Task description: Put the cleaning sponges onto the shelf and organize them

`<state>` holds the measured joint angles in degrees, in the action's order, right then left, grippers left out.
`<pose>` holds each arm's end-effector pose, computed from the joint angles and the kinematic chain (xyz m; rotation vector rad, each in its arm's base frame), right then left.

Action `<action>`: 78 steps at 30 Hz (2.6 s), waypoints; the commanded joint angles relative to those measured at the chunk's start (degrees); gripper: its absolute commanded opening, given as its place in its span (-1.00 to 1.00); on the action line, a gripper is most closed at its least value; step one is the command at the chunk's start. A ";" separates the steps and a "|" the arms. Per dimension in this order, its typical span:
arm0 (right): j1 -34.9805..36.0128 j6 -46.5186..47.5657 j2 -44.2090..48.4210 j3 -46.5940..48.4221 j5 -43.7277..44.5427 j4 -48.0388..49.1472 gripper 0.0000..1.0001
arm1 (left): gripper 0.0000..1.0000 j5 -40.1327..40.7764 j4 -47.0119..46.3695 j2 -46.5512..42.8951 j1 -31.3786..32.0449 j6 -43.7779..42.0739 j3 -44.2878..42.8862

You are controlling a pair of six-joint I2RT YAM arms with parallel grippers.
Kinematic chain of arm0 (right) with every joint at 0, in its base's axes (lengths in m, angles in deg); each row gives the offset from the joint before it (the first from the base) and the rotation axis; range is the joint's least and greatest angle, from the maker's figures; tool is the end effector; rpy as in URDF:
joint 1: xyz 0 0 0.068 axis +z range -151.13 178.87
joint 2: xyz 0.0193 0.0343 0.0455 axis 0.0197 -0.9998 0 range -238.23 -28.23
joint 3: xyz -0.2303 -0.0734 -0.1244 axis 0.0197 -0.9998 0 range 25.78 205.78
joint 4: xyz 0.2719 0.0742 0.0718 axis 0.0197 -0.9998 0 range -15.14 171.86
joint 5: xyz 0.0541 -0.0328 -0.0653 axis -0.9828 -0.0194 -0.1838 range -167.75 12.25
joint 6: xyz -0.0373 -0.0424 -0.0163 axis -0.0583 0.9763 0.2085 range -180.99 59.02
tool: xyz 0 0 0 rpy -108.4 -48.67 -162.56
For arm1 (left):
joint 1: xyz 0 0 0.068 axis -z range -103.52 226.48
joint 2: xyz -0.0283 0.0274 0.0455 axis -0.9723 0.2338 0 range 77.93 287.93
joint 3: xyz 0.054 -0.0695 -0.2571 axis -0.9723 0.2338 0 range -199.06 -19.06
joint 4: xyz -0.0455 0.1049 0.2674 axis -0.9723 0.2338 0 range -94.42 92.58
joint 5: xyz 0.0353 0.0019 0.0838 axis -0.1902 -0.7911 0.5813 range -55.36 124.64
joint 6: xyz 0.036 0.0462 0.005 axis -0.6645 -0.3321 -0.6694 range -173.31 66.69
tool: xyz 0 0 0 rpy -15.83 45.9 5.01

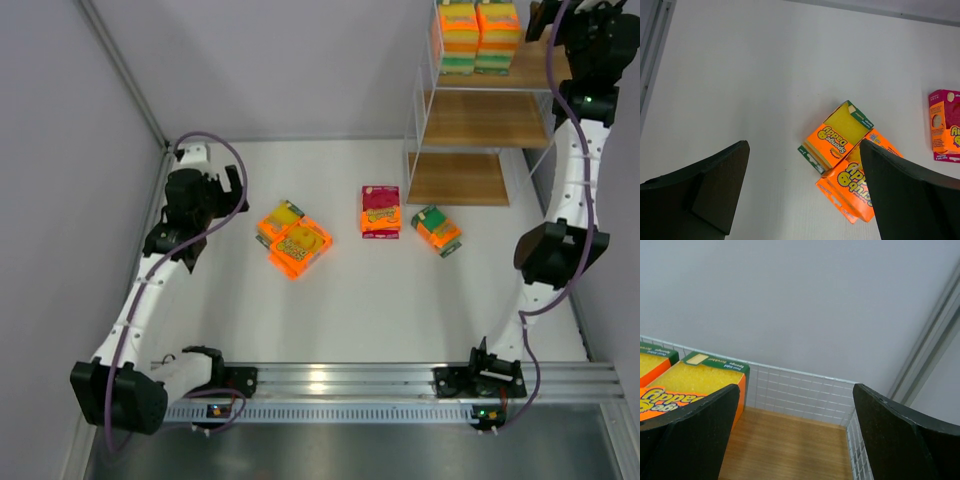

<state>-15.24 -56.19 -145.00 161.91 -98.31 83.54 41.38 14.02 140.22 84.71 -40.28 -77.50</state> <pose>0.4743 -0.1038 0.5374 -0.2161 1.2091 -0.0716 0.2828 -0.0358 0.3435 -0.1593 1.9525 -0.1291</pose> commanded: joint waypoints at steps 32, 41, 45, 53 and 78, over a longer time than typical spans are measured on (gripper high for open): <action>19.37 -14.22 71.60 -110.02 4.64 6.05 0.99 | 0.97 -13.07 -2.09 -2.95 4.07 1.38 -3.62; 22.28 4.06 53.76 -105.56 7.37 14.51 0.99 | 0.97 -12.90 -2.09 -1.46 4.69 0.15 -3.00; 22.11 11.01 49.72 -103.97 6.06 14.85 0.99 | 0.97 -12.72 -2.00 -0.76 5.04 -0.29 -2.91; 20.35 10.49 38.11 -97.91 2.19 17.67 0.99 | 0.97 -11.05 -2.09 -0.58 5.13 -1.26 -2.39; 15.25 6.45 28.97 -95.00 2.19 11.60 0.99 | 0.97 -10.70 -2.00 0.56 5.22 -1.96 -2.47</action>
<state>0.74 -49.08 -115.98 64.91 -94.97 95.47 30.50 13.78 140.85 89.71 -41.33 -80.32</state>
